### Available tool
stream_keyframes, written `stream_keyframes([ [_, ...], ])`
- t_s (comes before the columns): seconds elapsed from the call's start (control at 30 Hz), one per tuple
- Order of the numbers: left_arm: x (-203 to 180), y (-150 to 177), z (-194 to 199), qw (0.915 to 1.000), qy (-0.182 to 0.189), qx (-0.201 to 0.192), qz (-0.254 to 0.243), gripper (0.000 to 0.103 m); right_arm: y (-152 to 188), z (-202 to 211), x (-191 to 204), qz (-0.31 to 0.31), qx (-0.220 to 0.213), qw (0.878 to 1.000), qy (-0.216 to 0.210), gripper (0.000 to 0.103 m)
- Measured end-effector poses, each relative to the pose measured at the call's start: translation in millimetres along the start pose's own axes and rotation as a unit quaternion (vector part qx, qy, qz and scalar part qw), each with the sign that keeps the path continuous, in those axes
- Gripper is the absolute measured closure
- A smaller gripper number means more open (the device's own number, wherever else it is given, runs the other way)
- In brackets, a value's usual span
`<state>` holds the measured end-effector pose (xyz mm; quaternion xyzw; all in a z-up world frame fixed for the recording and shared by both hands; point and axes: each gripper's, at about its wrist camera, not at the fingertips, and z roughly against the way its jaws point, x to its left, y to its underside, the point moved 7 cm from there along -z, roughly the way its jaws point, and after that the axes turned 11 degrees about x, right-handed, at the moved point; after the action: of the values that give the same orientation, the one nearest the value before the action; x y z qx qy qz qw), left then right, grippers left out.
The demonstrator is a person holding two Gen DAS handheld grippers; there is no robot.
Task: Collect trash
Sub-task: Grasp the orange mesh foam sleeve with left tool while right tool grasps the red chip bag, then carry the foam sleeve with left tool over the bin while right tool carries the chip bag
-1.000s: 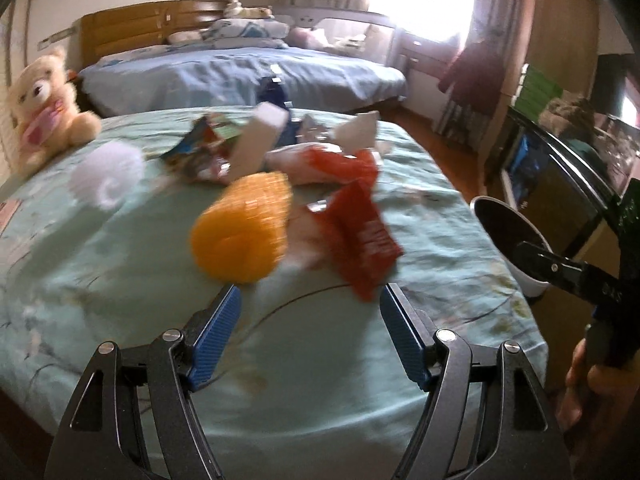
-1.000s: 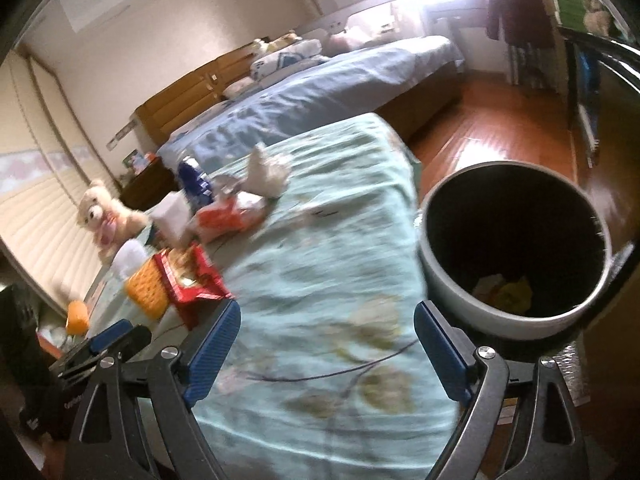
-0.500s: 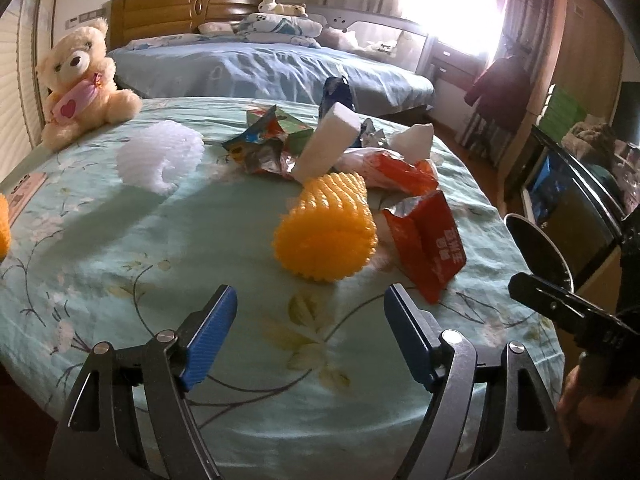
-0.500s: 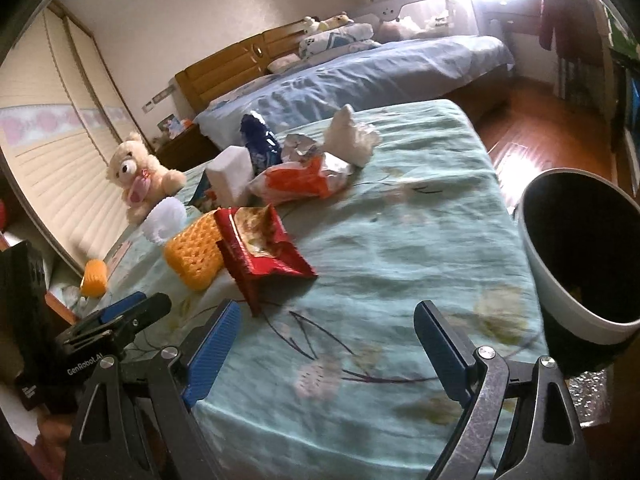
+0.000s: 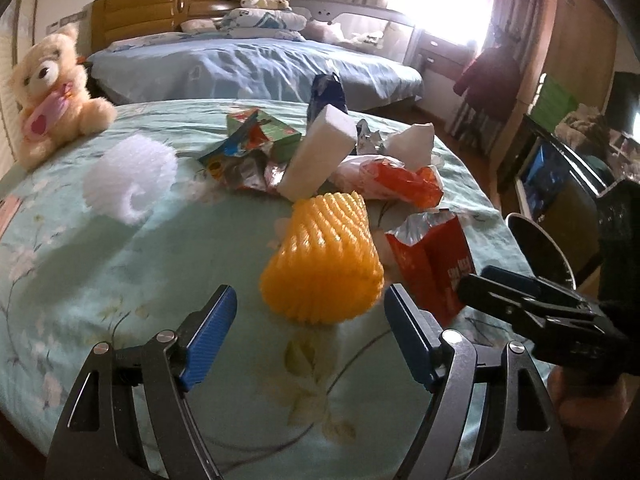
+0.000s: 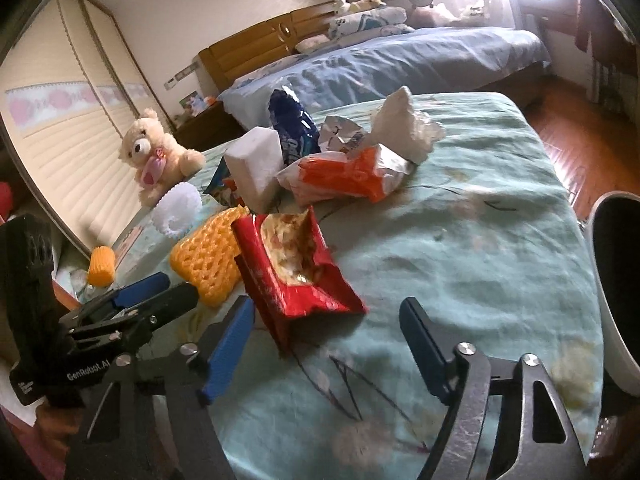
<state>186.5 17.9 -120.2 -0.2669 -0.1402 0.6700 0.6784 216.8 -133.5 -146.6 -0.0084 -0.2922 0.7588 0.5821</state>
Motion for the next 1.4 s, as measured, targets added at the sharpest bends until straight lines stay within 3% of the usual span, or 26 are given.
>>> stream_keyframes([
  [0.1,-1,-3,-8,1.0000,0.001,0.005,-0.003,0.029,-5,-11,2,0.002,0.013,1.000,-0.017,0.052],
  [0.17,0,-4,-14,0.9999,0.010,0.010,-0.001,0.042,-5,-14,4,0.006,0.017,1.000,-0.020,0.063],
  [0.27,-1,-5,-16,0.9998,0.017,0.009,-0.001,0.053,-6,-8,7,0.013,0.005,1.000,-0.026,0.079],
  [0.43,-6,-5,-10,0.9998,0.015,-0.002,-0.012,0.074,-1,3,4,0.003,0.001,0.999,-0.032,0.085],
  [0.47,-8,-5,-10,0.9997,0.021,0.000,-0.014,0.092,0,5,3,0.001,-0.001,0.999,-0.032,0.085],
  [0.5,-9,-4,-11,0.9996,0.025,0.006,-0.015,0.095,1,8,3,-0.002,-0.003,0.999,-0.032,0.086],
  [0.87,-35,9,1,0.9987,0.038,0.001,-0.034,0.095,15,51,-32,-0.043,-0.038,0.998,-0.013,0.086],
  [1.4,-125,6,4,0.9896,0.086,0.000,-0.116,0.095,45,109,-110,-0.121,-0.080,0.989,0.038,0.086],
])
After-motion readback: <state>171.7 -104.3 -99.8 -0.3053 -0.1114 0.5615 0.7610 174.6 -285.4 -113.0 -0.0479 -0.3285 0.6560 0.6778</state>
